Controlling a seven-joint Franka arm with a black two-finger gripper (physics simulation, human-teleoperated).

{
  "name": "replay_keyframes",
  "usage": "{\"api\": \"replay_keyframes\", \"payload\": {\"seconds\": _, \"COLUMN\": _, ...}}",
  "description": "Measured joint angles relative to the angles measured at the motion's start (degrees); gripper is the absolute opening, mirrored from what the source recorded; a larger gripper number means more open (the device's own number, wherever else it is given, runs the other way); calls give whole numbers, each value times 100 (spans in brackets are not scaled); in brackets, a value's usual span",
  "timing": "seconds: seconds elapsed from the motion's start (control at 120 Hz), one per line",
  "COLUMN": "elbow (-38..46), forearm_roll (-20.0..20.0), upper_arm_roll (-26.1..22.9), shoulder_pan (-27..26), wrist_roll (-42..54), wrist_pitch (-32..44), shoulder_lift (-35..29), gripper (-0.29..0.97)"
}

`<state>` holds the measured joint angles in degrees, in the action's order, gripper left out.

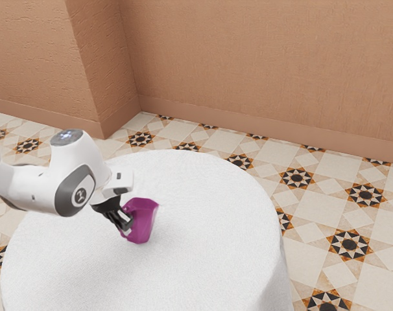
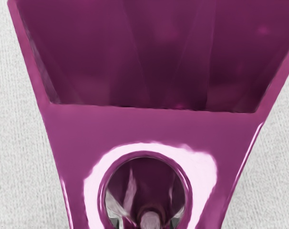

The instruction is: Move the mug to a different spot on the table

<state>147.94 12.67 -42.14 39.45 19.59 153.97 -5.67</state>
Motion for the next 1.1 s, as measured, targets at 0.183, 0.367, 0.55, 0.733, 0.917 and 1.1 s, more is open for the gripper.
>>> {"api": "replay_keyframes", "payload": {"seconds": 0.183, "elbow": 77, "forearm_roll": 175, "upper_arm_roll": 17, "shoulder_pan": 159, "wrist_roll": -7, "wrist_pitch": 34, "shoulder_lift": -103, "gripper": 4}}
{"api": "replay_keyframes", "payload": {"seconds": 0.367, "elbow": 254, "forearm_roll": 324, "upper_arm_roll": 44, "shoulder_pan": 181, "wrist_roll": -7, "wrist_pitch": 45, "shoulder_lift": -297, "gripper": 4}}
{"api": "replay_keyframes", "payload": {"seconds": 0.55, "elbow": 384, "forearm_roll": 454, "upper_arm_roll": 54, "shoulder_pan": 182, "wrist_roll": -2, "wrist_pitch": 48, "shoulder_lift": -435, "gripper": 20}}
{"api": "replay_keyframes", "payload": {"seconds": 0.733, "elbow": 636, "forearm_roll": 510, "upper_arm_roll": 64, "shoulder_pan": 133, "wrist_roll": 1, "wrist_pitch": 26, "shoulder_lift": -691, "gripper": 48}}
{"api": "replay_keyframes", "payload": {"seconds": 0.917, "elbow": 778, "forearm_roll": 563, "upper_arm_roll": 786, "shoulder_pan": -566, "wrist_roll": 19, "wrist_pitch": -115, "shoulder_lift": -1232, "gripper": 59}}
{"api": "replay_keyframes", "payload": {"seconds": 1.1, "elbow": 766, "forearm_roll": 575, "upper_arm_roll": 1065, "shoulder_pan": -873, "wrist_roll": 50, "wrist_pitch": -203, "shoulder_lift": -1439, "gripper": 64}}
